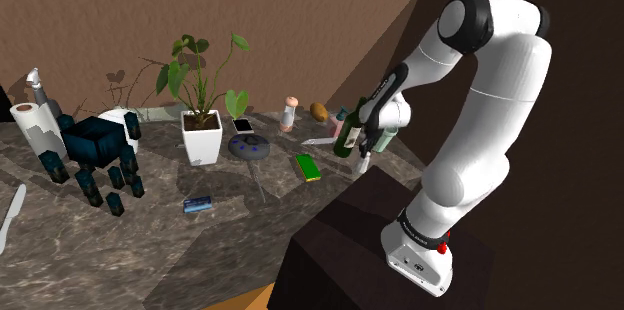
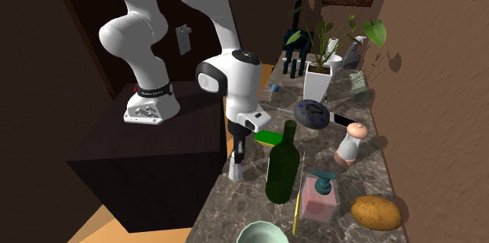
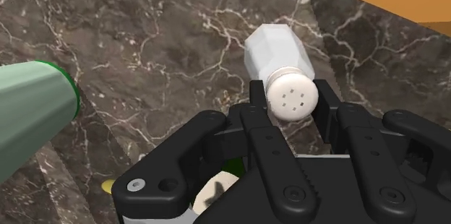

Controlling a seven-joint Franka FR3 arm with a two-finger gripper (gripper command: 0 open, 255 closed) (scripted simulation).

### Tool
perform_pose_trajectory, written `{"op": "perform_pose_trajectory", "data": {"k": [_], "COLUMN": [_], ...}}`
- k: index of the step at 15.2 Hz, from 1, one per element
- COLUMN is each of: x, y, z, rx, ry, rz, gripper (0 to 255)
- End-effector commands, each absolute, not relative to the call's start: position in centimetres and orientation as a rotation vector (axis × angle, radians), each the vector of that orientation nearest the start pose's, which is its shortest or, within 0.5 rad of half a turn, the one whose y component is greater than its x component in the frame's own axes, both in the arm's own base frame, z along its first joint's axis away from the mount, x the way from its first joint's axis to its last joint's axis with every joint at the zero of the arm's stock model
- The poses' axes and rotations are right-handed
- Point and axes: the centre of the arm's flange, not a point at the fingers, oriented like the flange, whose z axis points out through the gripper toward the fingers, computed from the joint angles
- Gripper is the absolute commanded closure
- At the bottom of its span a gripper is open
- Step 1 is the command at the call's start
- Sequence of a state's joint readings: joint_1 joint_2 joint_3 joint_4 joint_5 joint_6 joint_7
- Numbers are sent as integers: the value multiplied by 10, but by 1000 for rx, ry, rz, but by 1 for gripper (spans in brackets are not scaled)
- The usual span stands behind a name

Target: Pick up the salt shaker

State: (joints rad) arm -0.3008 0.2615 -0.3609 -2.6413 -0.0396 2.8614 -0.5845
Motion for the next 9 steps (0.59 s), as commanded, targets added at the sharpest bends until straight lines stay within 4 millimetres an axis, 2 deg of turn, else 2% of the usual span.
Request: {"op": "perform_pose_trajectory", "data": {"k": [1,7,9], "x": [325,325,325], "y": [-265,-265,-265], "z": [171,202,203], "rx": [-3206,-3206,-3206], "ry": [46,46,46], "rz": [131,131,131], "gripper": [255,255,255]}}
